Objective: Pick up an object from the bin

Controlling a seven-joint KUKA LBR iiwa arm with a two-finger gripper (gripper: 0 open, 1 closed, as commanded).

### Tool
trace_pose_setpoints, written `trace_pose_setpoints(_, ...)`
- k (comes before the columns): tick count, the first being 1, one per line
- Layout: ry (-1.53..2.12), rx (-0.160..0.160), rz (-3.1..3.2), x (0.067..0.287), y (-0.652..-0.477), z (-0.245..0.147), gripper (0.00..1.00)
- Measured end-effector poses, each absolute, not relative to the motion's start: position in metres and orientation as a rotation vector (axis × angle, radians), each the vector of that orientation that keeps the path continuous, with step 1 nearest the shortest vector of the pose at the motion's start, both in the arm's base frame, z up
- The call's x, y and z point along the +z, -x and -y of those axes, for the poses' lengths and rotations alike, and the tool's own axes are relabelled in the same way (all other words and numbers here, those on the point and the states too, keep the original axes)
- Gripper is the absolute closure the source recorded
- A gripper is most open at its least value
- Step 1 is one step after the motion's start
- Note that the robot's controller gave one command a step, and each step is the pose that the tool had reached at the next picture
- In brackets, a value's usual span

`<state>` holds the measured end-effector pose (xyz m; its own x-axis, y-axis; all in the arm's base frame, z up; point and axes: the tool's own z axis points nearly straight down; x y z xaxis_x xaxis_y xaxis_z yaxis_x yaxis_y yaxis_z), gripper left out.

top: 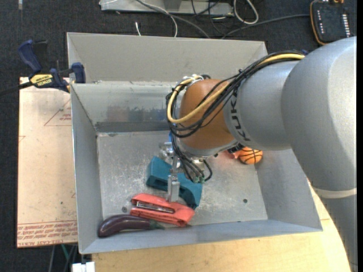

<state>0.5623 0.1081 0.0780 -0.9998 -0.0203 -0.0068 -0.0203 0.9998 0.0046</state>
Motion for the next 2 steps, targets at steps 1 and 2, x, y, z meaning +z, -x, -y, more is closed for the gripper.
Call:
trace_pose_setpoints(1,-0.078,0.013,-3.125,0.0745,-0.5571,-0.1042,0.00)
trace_pose_setpoints(2,0.022,0.010,-3.133,0.0776,-0.5625,-0.1080,1.00)
